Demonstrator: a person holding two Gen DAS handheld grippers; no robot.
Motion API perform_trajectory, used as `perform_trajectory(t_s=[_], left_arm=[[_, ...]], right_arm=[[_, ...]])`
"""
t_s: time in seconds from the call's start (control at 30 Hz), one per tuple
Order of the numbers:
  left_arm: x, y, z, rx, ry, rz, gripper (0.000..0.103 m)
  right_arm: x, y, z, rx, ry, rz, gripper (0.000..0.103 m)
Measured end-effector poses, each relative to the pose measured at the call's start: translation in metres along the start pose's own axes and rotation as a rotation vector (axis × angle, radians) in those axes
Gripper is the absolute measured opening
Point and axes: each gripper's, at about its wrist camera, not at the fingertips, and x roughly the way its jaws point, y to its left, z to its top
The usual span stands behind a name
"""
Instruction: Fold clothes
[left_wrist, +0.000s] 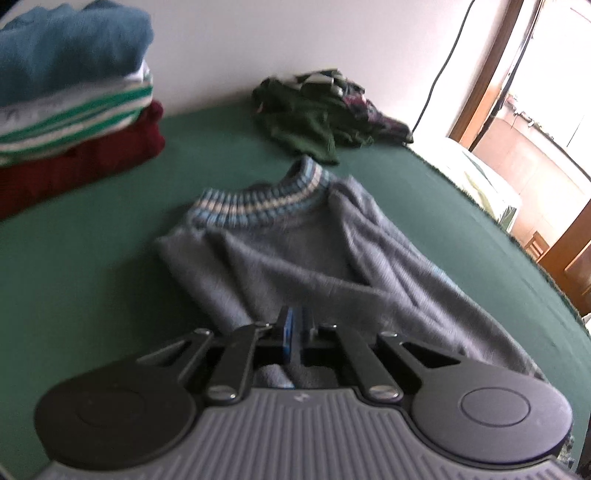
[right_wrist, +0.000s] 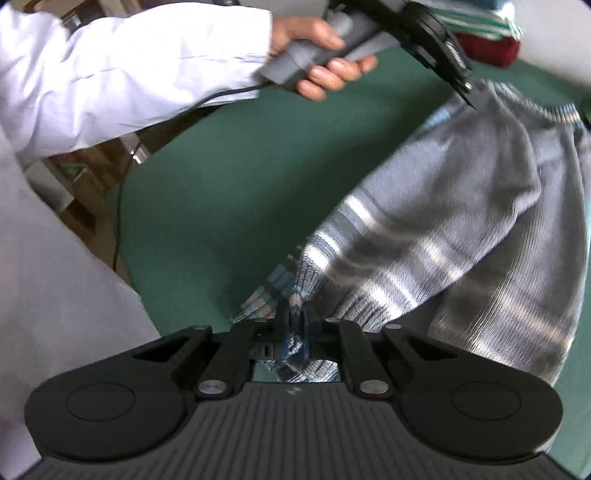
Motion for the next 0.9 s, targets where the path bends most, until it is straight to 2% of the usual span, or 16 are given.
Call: perform_trajectory(t_s=[0.1,0.17,0.23,0.3,0.47,0.5,0.53,0.57,0.6,0.7,0.83,0.9], left_arm=[[-0.004,-0.004,0.001,0.016,-0.017,0.006,0.001],[-0.004,-0.009,0.003,0.030,-0.026,0.014,0.002],[0.000,-0.013,0.004,0.045,-0.018,0.025,0.006],[0.011,-0.014,0.001,0.052,0.019,0.051,0.008],[0.015,-0.015,-0.004,0.065,0.014,0.082,0.009],[0.015,-0.015,-0.005,0.064,0.011,0.079,0.005],[0.015,-0.015,-0.005,0.067,0.009,0.077,0.000],[0.014,-0.016,-0.006,0.076,0.007,0.079,0.000],[0.013,-0.016,-0.007,0.083,0.009,0.083,0.000],[0.007,-0.014,-0.009,0.084,0.007,0.104,0.000],[0.009,-0.010,-0.010,0.079,0.029,0.152,0.000],[-0.004,-0.017,-0.011,0.075,-0.008,0.130,0.000]], right_arm=[[-0.007,-0.003,0.006,0.064,-0.019,0.039,0.021],[-0.024,-0.001,0.011,0.073,-0.073,0.070,0.022],[-0.033,0.000,0.018,0.087,-0.113,0.054,0.033],[-0.033,0.001,0.022,0.106,-0.129,0.037,0.036],[-0.014,0.010,0.027,0.088,-0.157,-0.030,0.036],[-0.011,0.011,0.025,0.097,-0.157,-0.037,0.036],[-0.006,0.012,0.024,0.105,-0.145,-0.052,0.033],[-0.001,0.012,0.022,0.111,-0.131,-0.067,0.029],[0.004,0.013,0.021,0.118,-0.117,-0.083,0.015],[-0.002,0.008,0.022,0.148,-0.127,-0.036,0.008],[-0.004,0.006,0.019,0.155,-0.109,0.008,0.016],[-0.007,0.001,0.018,0.193,-0.136,0.023,0.020]])
